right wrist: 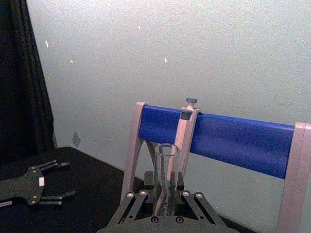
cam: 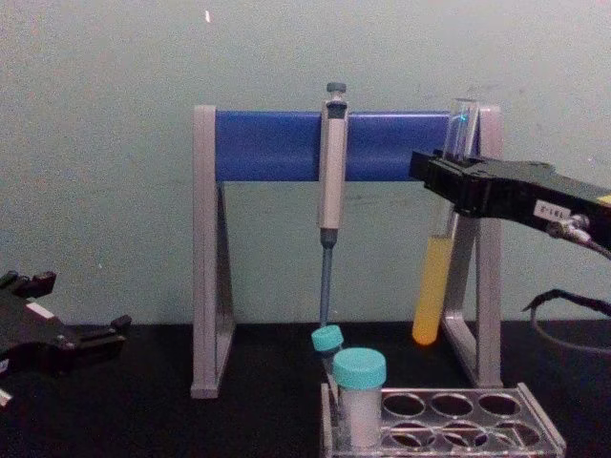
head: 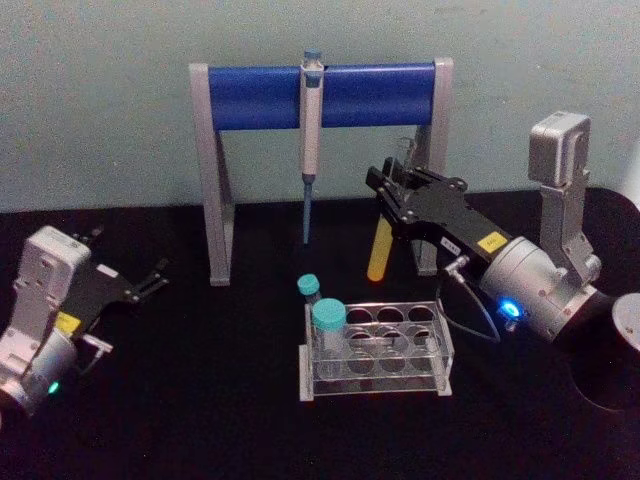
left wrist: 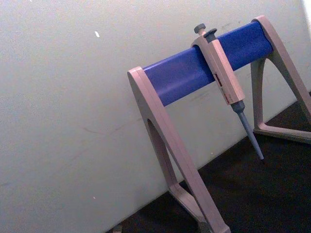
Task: Pick up the test tube from the test tube rack, shake it, then place it back into the test tube rack.
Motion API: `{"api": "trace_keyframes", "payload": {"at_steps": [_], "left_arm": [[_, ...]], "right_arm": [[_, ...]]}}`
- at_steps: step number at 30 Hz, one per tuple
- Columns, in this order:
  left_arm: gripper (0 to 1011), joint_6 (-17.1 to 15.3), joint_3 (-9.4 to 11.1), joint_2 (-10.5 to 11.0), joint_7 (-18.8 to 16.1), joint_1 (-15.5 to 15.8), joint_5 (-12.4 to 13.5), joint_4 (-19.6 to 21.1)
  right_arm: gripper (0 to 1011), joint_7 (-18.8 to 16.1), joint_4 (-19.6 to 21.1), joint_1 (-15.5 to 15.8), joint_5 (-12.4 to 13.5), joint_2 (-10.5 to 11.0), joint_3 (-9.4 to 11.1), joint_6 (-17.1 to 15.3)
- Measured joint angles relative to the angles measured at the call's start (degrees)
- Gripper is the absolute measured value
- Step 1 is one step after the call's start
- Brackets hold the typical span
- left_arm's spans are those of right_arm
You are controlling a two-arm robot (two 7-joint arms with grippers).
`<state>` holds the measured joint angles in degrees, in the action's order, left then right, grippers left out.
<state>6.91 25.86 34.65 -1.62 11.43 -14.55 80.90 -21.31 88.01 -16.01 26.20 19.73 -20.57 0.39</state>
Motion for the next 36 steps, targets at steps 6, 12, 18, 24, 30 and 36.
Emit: {"api": "trace_keyframes", "payload": {"at_steps": [6,12,18,24,30,36], "left_arm": [[1001,0.0,0.0,0.0,0.0,0.0,0.0,0.0],[1001,0.0,0.0,0.0,0.0,0.0,0.0,0.0],[1001,0.0,0.0,0.0,0.0,0.0,0.0,0.0],[1001,0.0,0.0,0.0,0.0,0.0,0.0,0.0],[1001,0.0,0.0,0.0,0.0,0.0,0.0,0.0],[1001,0.0,0.0,0.0,0.0,0.0,0.0,0.0]], "right_arm": [[235,0.1,0.3,0.2,-0.3,0.0,0.2,-0.4],[235,0.1,0.5,0.4,-0.5,0.0,0.5,-0.6],[235,-0.5,1.1,0.8,-0.4,0.1,0.6,-0.9],[235,-1.9,2.4,1.8,0.7,0.9,0.7,-0.8],[235,-4.7,3.9,2.9,2.5,2.5,0.6,0.3],[235,-8.3,4.9,3.8,4.5,4.8,0.1,1.7]]}}
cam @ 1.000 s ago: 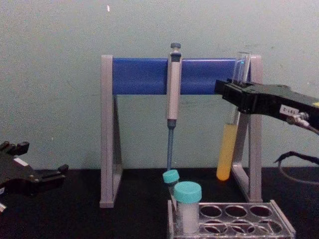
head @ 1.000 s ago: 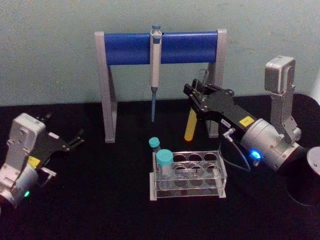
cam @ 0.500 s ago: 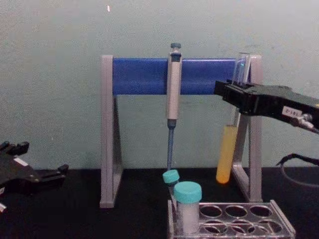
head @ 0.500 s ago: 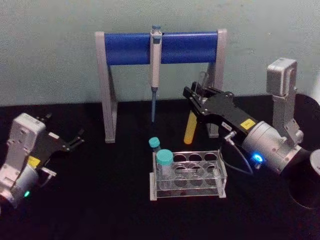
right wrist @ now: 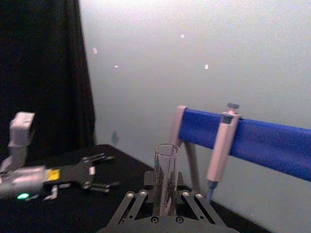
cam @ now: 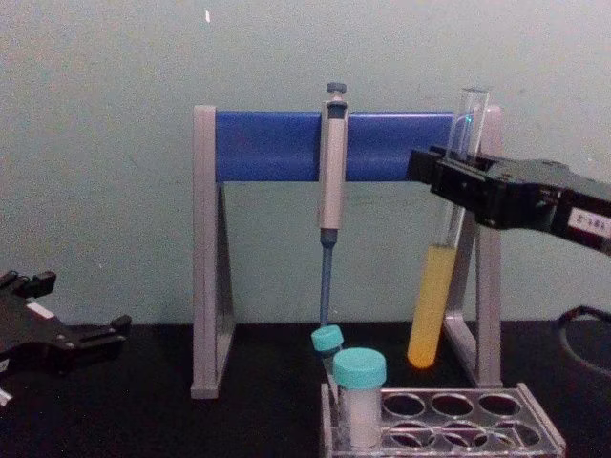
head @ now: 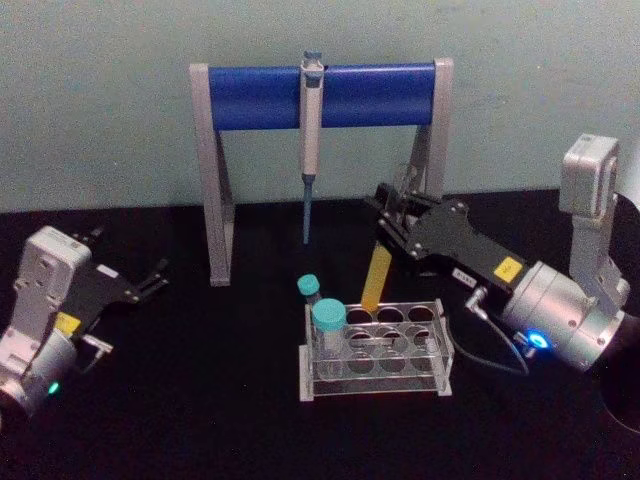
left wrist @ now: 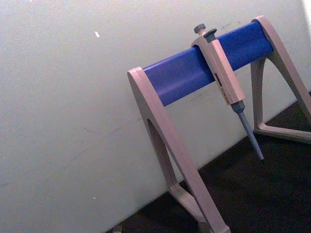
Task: Pick up the test tube from the test tube rack, shake it, then place it back into the test tube rack.
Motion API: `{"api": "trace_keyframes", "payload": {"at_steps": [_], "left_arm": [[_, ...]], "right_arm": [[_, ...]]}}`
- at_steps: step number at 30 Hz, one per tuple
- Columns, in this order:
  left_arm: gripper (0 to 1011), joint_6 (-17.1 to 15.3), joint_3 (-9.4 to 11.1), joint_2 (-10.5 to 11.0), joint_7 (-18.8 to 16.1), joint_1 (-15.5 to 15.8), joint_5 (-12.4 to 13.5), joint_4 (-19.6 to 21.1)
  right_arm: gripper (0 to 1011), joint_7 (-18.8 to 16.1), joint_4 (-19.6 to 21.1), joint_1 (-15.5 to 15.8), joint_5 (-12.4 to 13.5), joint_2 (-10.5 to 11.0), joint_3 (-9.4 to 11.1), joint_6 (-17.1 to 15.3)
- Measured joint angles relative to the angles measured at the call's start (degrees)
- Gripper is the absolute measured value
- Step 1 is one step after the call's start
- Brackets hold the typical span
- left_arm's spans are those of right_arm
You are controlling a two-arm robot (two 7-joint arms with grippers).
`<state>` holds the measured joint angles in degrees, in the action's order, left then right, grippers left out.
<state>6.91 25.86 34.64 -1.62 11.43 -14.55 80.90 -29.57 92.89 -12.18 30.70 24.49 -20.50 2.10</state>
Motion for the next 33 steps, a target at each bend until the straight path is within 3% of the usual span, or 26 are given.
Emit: {"api": "trace_keyframes", "payload": {"at_steps": [7,14,33], "left_arm": [[1002,0.0,0.0,0.0,0.0,0.0,0.0,0.0],[1001,0.0,0.0,0.0,0.0,0.0,0.0,0.0],[1001,0.0,0.0,0.0,0.0,0.0,0.0,0.0]], "right_arm": [[235,-3.2,0.2,0.5,1.5,2.7,-1.4,0.9],[235,-4.1,-0.4,0.4,1.6,3.9,-2.9,1.3],[235,-2.7,-3.7,-1.1,0.3,2.6,-4.9,1.8]]}}
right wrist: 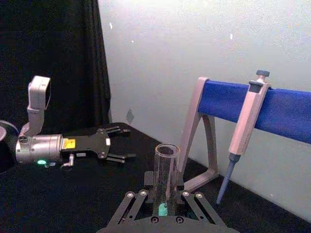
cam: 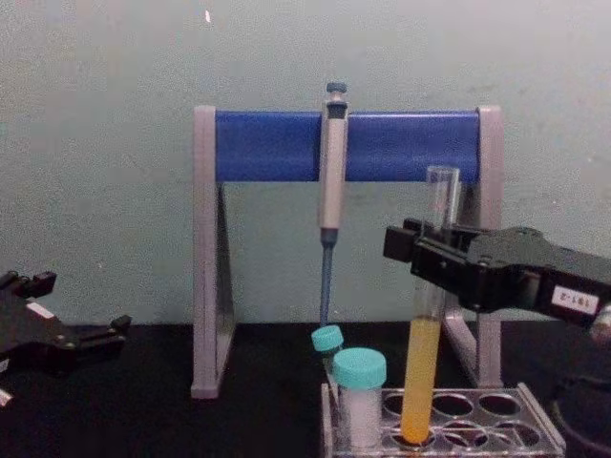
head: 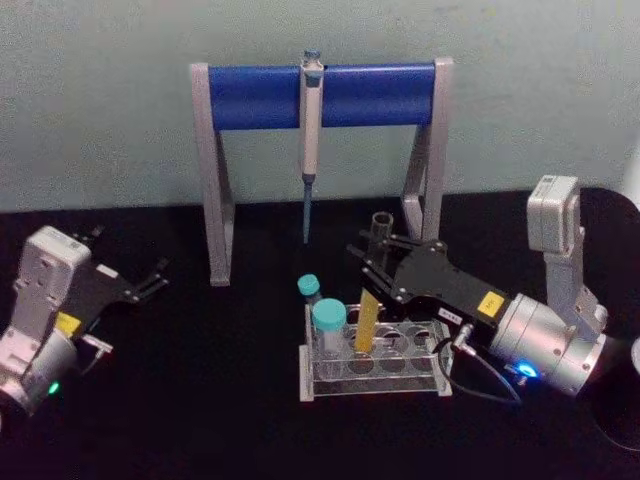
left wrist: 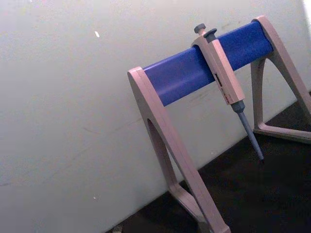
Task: Pick up the test tube from the test tube rack, shake it, then place it back into the test tube rack.
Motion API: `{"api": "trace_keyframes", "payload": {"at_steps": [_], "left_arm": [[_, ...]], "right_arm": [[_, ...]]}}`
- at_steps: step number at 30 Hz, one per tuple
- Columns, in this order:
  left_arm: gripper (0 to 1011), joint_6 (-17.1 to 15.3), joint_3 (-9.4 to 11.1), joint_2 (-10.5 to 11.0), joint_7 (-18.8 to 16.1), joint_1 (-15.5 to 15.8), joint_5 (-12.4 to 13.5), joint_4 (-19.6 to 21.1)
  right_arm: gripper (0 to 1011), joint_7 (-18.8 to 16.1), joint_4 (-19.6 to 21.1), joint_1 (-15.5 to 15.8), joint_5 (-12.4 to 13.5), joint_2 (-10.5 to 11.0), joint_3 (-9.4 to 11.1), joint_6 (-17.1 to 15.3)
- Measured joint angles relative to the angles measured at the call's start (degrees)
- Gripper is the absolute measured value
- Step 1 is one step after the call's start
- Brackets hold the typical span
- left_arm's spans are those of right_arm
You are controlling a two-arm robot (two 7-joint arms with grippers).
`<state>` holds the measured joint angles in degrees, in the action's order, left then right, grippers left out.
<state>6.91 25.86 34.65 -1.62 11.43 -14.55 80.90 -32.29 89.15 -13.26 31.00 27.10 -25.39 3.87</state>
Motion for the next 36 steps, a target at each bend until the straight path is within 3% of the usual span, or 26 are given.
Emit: {"api": "trace_keyframes", "payload": {"at_steps": [36], "left_arm": [[1001,0.0,0.0,0.0,0.0,0.0,0.0,0.0]], "right_arm": [[235,0.6,-5.9,-1.2,-2.6,-2.5,-1.5,-0.3]]}}
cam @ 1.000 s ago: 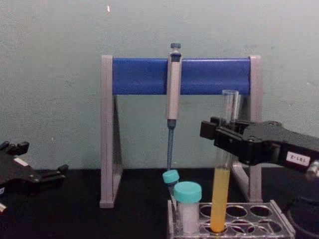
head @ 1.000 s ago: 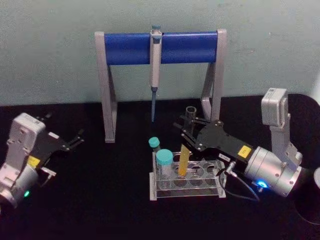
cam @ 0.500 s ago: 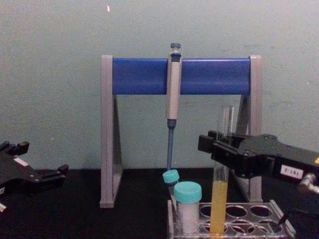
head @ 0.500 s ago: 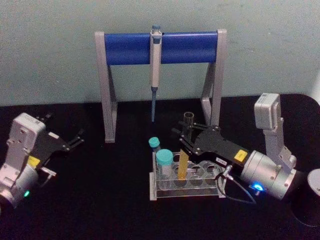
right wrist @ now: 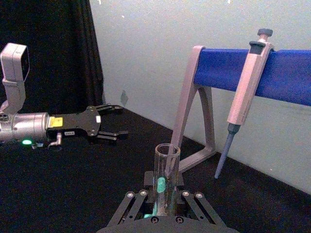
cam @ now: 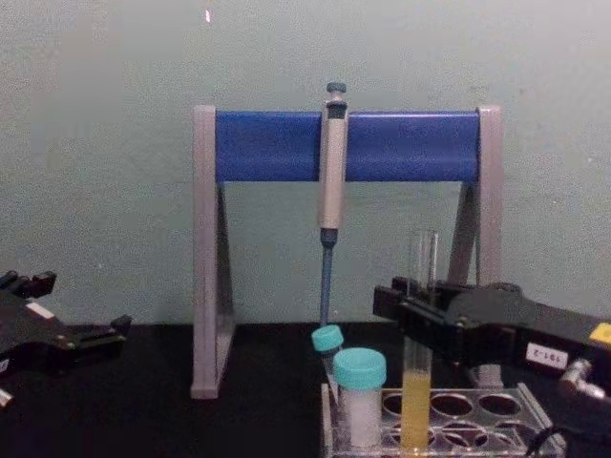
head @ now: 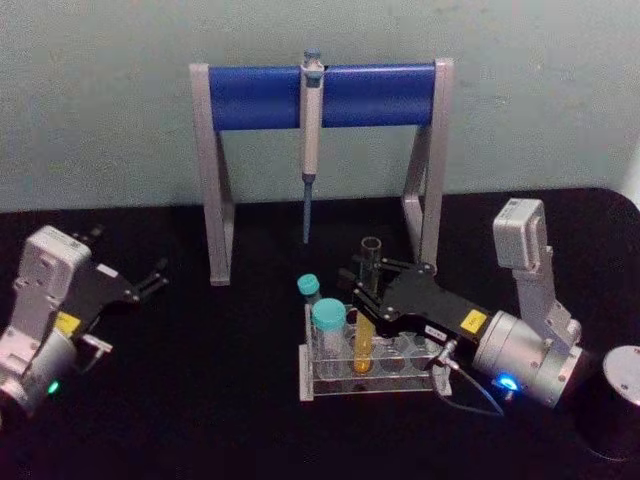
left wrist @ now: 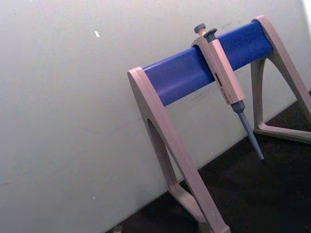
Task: Pick up the test tube from the test tube rack, shake it, then place it back into the test tube rack.
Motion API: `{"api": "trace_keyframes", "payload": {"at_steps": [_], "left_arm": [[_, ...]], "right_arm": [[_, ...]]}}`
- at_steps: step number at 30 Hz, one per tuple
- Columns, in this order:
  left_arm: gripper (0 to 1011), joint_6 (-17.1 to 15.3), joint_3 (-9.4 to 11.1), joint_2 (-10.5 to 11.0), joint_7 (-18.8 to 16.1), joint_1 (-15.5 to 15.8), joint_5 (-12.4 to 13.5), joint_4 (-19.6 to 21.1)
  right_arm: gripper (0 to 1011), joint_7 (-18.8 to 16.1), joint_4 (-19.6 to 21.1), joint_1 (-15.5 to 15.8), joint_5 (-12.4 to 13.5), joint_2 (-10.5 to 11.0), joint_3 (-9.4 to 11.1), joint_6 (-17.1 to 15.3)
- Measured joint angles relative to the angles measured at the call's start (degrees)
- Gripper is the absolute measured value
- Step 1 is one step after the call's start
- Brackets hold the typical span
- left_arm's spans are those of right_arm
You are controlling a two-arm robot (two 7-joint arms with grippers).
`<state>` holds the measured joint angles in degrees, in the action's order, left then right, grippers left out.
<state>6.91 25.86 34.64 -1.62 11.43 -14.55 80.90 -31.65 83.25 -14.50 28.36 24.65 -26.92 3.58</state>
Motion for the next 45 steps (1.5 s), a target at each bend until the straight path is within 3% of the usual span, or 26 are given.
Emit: {"api": "trace_keyframes", "payload": {"at_steps": [41,45], "left_arm": [[1001,0.0,0.0,0.0,0.0,0.0,0.0,0.0],[1001,0.0,0.0,0.0,0.0,0.0,0.0,0.0]], "right_arm": [[235,0.7,-2.3,0.6,-0.7,-1.7,0.3,0.0],[326,0.7,-2.3,0.6,-0.7,-1.7,0.3,0.0]]}}
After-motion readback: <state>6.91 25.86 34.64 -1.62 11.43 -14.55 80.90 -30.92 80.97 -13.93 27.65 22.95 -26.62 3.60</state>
